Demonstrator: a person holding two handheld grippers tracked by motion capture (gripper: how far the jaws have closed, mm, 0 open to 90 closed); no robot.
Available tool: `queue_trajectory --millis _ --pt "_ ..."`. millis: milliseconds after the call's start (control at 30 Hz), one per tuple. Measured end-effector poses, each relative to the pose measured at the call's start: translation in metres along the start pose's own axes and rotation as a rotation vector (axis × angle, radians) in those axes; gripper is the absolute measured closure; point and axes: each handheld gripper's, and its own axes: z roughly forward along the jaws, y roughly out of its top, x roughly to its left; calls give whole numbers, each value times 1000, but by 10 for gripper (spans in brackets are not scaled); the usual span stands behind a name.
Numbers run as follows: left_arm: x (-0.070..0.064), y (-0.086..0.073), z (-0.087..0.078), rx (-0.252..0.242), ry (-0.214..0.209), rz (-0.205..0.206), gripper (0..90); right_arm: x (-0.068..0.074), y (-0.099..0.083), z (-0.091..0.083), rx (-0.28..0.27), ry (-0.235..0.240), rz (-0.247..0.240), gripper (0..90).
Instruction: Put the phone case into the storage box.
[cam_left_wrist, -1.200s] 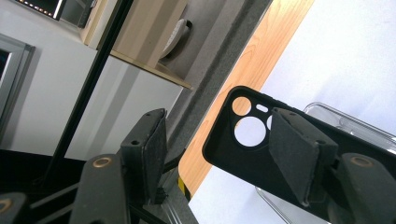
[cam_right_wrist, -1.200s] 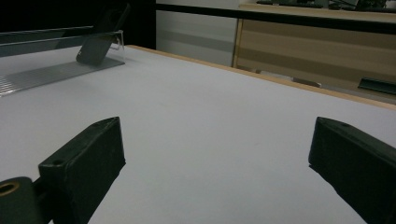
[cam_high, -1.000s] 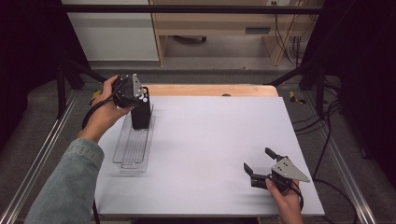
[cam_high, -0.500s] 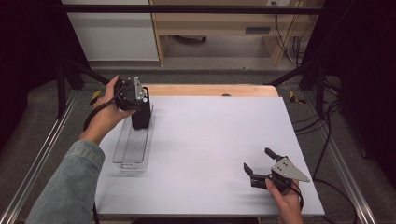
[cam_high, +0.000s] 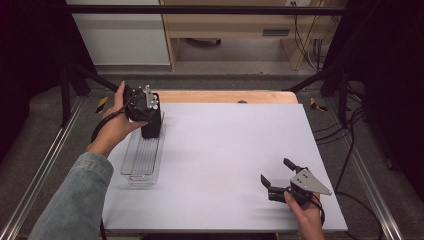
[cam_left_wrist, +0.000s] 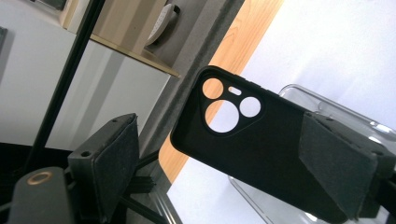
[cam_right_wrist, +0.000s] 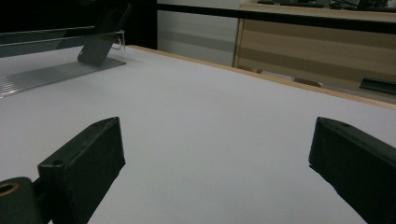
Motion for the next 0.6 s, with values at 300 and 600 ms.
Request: queue_trajectory --millis 300,600 --pt "-3 0 -1 -5 -13 -38 112 0 0 0 -1 1 -1 38" --pt "-5 1 -2 -2 -17 -48 108 0 0 0 -1 2 1 38"
